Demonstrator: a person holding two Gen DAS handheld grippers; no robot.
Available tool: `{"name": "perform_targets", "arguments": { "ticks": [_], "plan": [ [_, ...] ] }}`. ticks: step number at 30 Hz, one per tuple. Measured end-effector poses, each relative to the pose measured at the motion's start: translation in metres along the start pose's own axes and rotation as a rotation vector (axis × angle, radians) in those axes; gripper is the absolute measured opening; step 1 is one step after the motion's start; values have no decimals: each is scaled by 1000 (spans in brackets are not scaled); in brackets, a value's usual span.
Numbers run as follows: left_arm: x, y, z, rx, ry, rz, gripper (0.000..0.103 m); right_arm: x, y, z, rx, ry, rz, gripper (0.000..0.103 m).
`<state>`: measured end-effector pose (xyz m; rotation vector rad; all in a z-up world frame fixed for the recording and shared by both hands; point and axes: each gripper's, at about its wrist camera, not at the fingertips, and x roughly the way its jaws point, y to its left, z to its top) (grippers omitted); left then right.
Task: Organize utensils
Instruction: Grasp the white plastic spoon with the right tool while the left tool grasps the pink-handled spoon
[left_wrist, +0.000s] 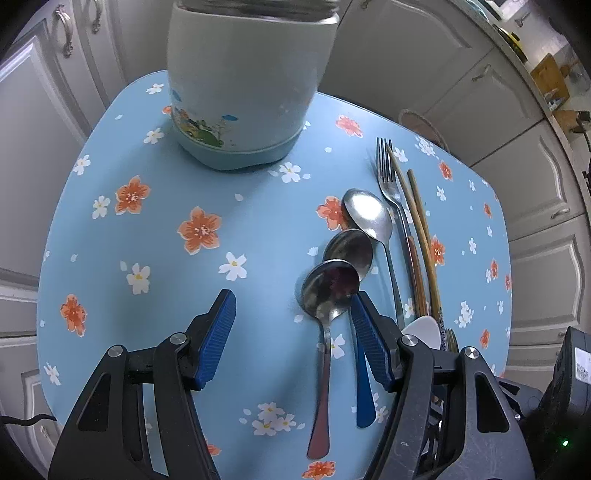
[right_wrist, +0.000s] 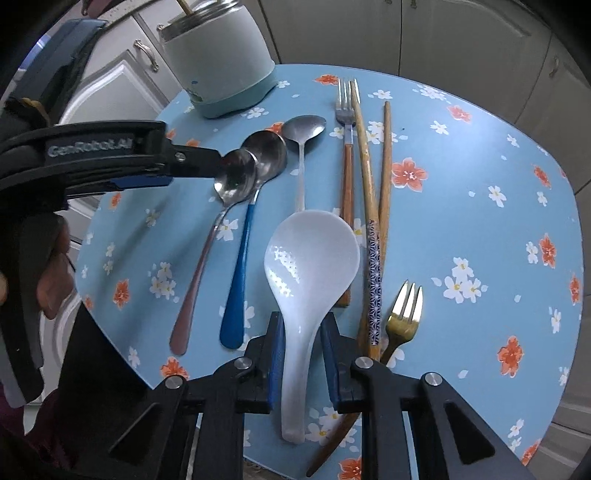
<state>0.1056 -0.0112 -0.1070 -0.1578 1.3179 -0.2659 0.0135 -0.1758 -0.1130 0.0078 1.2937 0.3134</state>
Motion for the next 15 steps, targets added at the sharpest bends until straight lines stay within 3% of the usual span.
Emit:
{"name": "perform_targets", "arguments": {
  "ticks": [5,8,15],
  "plan": [
    [6,-2,4,-4,3,-29,63,-9,-5,-5,18,-36,31,19],
    [11,-4,7,5,19,-23,45,-13,-8,-5,29,-43,47,19],
    [10,-4,5,-25,27,-23,49,-21,-14,-4,50,-50,67,19]
  ]
}}
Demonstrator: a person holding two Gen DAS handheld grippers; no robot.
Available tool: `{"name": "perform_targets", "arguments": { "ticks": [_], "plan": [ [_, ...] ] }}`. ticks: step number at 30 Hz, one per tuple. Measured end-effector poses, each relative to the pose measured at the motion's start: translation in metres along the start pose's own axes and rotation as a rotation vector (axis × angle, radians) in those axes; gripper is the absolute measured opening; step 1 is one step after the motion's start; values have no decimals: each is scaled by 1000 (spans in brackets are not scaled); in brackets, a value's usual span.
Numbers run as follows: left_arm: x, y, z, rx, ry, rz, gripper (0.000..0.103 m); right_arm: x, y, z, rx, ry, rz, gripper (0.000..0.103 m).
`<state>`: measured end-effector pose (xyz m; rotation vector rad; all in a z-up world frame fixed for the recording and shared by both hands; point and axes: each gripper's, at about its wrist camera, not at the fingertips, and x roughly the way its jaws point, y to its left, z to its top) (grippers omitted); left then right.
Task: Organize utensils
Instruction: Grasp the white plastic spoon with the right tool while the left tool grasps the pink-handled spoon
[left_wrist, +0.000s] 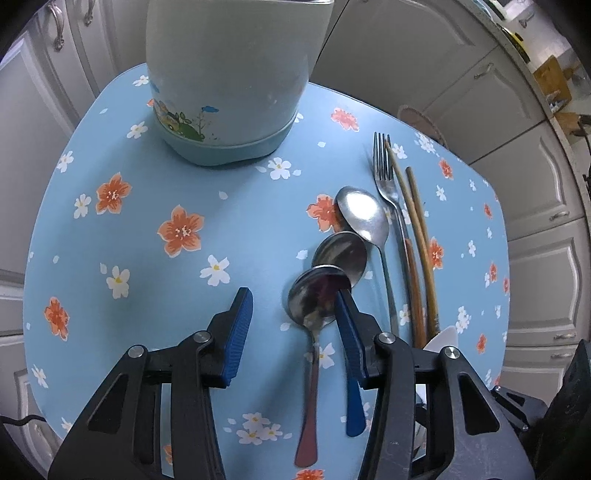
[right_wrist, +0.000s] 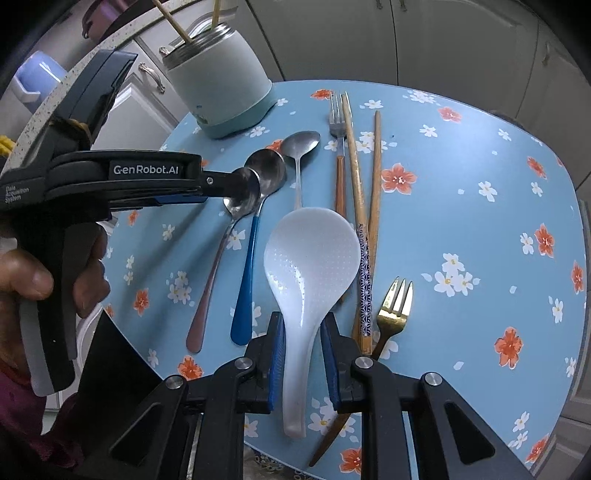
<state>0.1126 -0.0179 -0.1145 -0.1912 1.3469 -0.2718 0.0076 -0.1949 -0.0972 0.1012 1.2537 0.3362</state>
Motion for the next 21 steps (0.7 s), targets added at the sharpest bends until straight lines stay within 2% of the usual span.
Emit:
{"name": "perform_targets", "arguments": {
  "ticks": [2,3,7,18,20,21],
  "plan": [
    [0,-1,0,-8,-4,-6,60,-3,1,1,-2,-4,5,19],
    [0,-1,1,-10,-5,-4,61,-4,1,1,-2,-7,6,19],
    [5,-8,0,-5,13,4,61,-9,-2,-3,3,-10,12,19],
    [7,-25,-2,9,0,98,61,-11,-5,-4,14,-11,32,19],
    [6,-27,-4,20,-7,106,57,-12,-5,-4,13,-13,33,19],
    [6,-28,-4,27,-10,105,47,-13,-5,-4,13,-15,34,19]
  ]
}}
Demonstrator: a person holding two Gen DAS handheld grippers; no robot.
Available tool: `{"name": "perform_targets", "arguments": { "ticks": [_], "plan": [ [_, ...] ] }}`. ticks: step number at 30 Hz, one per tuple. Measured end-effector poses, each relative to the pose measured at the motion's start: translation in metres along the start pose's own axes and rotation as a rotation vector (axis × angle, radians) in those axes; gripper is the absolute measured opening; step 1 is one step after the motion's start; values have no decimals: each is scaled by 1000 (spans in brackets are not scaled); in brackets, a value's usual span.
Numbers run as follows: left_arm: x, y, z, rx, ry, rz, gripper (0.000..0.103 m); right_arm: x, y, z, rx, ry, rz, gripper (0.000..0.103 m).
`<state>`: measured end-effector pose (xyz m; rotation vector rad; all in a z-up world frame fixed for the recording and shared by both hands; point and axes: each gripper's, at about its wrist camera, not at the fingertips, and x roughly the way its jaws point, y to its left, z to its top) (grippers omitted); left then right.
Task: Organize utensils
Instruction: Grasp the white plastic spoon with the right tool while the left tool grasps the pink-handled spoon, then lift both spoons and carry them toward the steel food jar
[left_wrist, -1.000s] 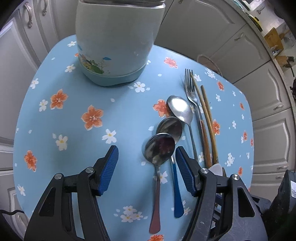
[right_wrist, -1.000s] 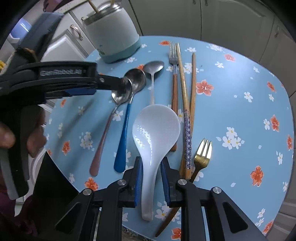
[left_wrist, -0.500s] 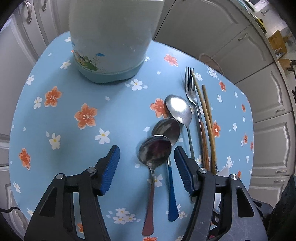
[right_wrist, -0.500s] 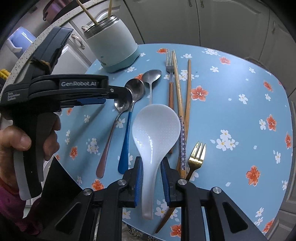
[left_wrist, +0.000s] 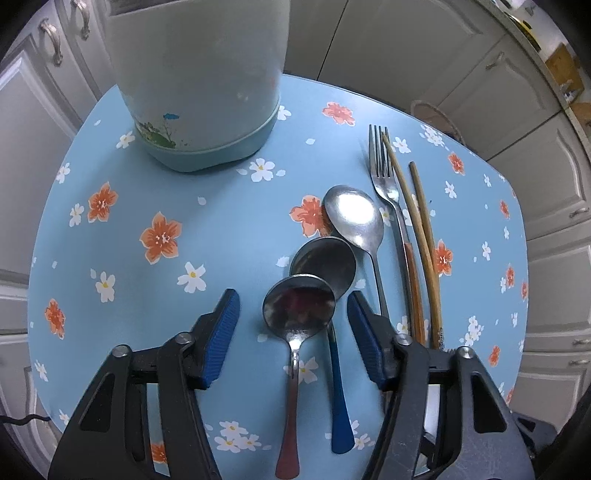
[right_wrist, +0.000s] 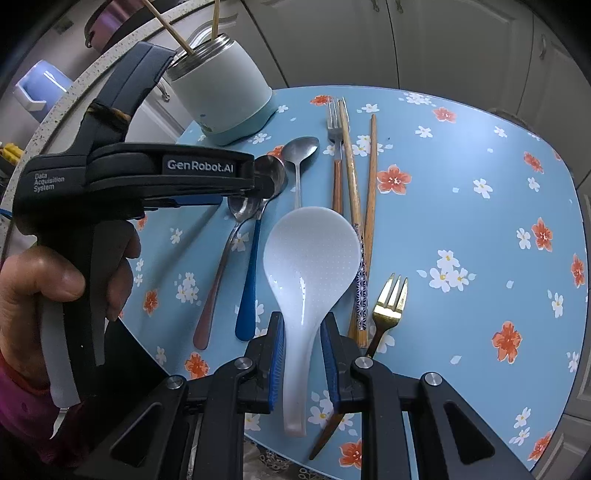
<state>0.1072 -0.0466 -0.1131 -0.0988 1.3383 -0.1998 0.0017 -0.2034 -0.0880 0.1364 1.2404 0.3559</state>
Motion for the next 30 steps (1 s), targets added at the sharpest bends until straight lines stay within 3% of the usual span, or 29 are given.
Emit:
{"name": "perform_targets", "arguments": {
  "ticks": [2,17,30],
  "plan": [
    [-2,-1,-2,25,-8,5,40,-2,0,0,-3,-2,0,19],
    [-61,28,-4,-2,-128,-110,39,-26,13,17,-23,-53,13,19],
    [-102,37,-12,20,-210,-134,39,-38,35,41,-65,-104,28,19]
  ]
}}
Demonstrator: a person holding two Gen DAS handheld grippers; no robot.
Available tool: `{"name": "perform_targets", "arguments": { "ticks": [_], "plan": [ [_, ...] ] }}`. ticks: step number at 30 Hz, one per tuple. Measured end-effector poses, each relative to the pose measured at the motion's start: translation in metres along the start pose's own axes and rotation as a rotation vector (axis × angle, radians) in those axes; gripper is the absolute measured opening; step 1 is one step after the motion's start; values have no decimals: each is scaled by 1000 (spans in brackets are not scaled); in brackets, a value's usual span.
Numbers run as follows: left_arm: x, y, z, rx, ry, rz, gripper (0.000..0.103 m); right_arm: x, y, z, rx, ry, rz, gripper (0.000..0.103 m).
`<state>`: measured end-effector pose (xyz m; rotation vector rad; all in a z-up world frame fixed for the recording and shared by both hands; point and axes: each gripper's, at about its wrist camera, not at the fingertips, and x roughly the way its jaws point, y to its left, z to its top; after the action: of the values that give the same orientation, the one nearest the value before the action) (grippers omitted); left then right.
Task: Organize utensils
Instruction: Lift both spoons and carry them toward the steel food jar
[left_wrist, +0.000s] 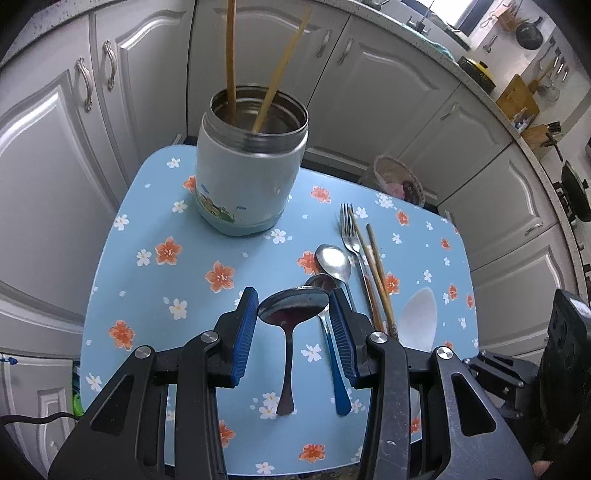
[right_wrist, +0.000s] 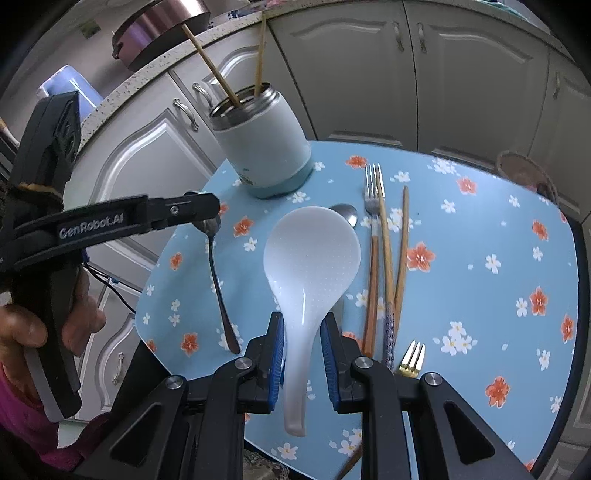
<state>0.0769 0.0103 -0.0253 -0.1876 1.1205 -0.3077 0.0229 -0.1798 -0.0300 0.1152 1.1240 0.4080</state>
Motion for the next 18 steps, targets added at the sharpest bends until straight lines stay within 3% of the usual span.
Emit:
{"name": "perform_targets", "arguments": {
  "ticks": [18],
  "plan": [
    [-40,2,16,11,-82,-14,38,-17,15,32,-42,-53,0,19]
  ]
}}
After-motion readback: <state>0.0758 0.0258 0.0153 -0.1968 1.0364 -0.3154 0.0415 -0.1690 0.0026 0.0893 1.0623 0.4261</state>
